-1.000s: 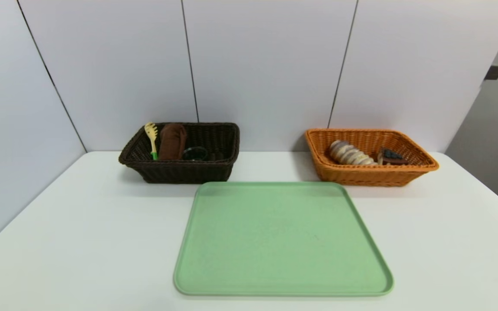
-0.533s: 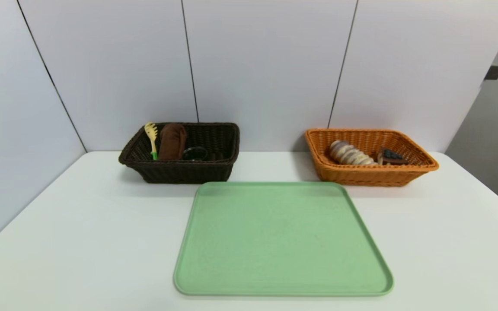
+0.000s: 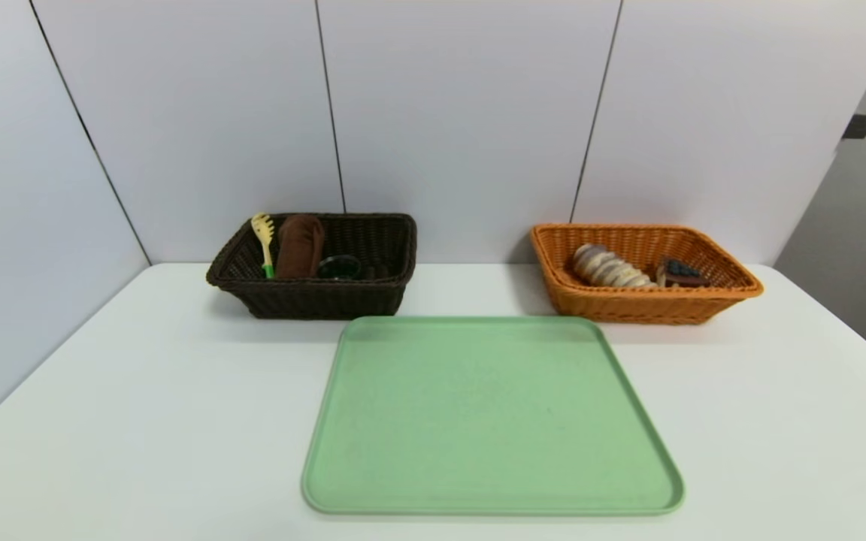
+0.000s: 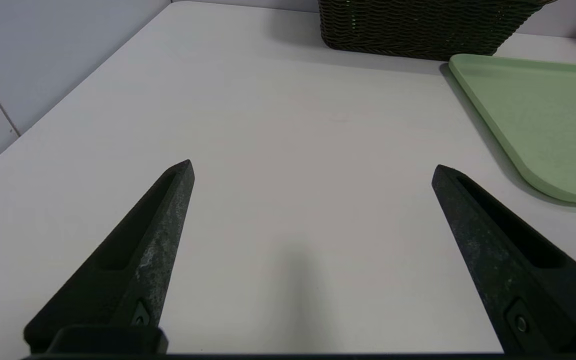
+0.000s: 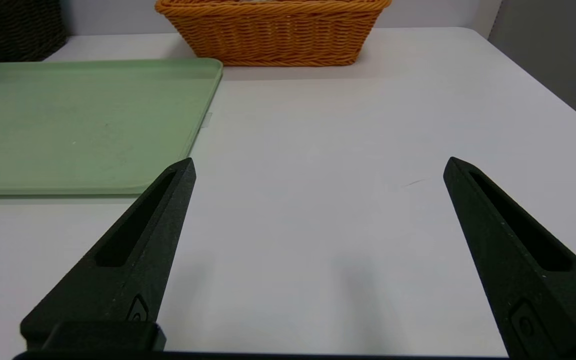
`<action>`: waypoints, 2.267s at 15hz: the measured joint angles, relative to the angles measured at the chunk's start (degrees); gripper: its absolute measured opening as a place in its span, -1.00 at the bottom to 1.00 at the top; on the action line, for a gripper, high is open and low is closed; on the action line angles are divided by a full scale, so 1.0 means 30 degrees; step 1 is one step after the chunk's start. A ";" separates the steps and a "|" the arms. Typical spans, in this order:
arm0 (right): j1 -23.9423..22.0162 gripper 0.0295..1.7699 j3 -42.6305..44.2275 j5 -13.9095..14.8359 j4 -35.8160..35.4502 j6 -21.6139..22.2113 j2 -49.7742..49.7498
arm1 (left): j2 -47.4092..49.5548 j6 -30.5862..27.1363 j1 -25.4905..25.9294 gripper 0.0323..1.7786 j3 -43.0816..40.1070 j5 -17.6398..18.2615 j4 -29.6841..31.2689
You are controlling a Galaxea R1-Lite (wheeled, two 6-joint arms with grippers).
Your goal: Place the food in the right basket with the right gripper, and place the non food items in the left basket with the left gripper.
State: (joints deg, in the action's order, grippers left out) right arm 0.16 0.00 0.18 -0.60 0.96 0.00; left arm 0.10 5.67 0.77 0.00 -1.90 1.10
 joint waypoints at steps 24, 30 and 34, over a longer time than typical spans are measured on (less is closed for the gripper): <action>0.0000 0.93 0.0000 -0.0016 0.0000 0.0000 0.0000 | -0.0008 -0.0028 -0.0028 0.90 0.0000 0.0012 0.0000; 0.0000 0.93 0.0000 -0.0024 0.0000 -0.0008 0.0000 | -0.0008 -0.0037 -0.0028 0.90 0.0000 0.0012 0.0008; 0.0000 0.93 0.0000 -0.0016 0.0000 0.0000 0.0000 | -0.0008 -0.0037 -0.0028 0.90 0.0000 0.0004 0.0000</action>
State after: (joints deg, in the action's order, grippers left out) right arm 0.16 0.00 0.13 -0.60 0.96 0.00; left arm 0.07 5.56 0.68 0.00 -1.89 1.10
